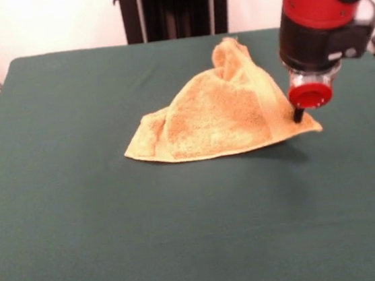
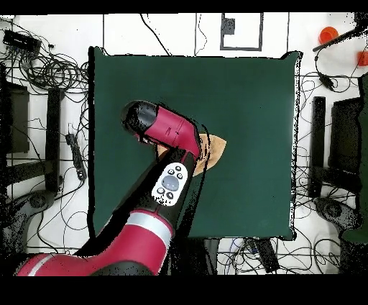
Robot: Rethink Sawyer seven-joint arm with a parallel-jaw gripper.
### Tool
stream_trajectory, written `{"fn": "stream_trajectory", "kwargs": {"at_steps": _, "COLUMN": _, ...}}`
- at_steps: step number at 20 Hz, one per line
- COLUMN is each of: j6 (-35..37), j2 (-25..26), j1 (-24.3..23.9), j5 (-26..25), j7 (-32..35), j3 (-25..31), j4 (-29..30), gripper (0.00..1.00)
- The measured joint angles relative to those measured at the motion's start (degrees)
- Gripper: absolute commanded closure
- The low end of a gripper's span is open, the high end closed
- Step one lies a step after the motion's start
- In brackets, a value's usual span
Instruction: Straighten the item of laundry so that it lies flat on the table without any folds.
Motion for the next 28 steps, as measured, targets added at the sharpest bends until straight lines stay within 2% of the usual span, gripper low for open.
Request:
{"fn": "stream_trajectory", "kwargs": {"at_steps": 8, "j6": 0.02, "j2": 6.95, "j1": -0.01, "j5": 0.38, "j7": 0.0, "j3": -1.0, "j4": -4.96, "gripper": 1.0}}
{"fn": "stream_trajectory", "kwargs": {"at_steps": 21, "j6": 3.33, "j2": 9.81, "j1": 0.0, "j5": 0.51, "j7": 1.7, "j3": -3.52, "j4": -10.47, "gripper": 1.0}}
{"fn": "stream_trajectory", "kwargs": {"at_steps": 28, "j6": 7.79, "j2": 10.48, "j1": -0.25, "j5": 0.38, "j7": 1.97, "j3": -5.21, "j4": -13.5, "gripper": 1.0}}
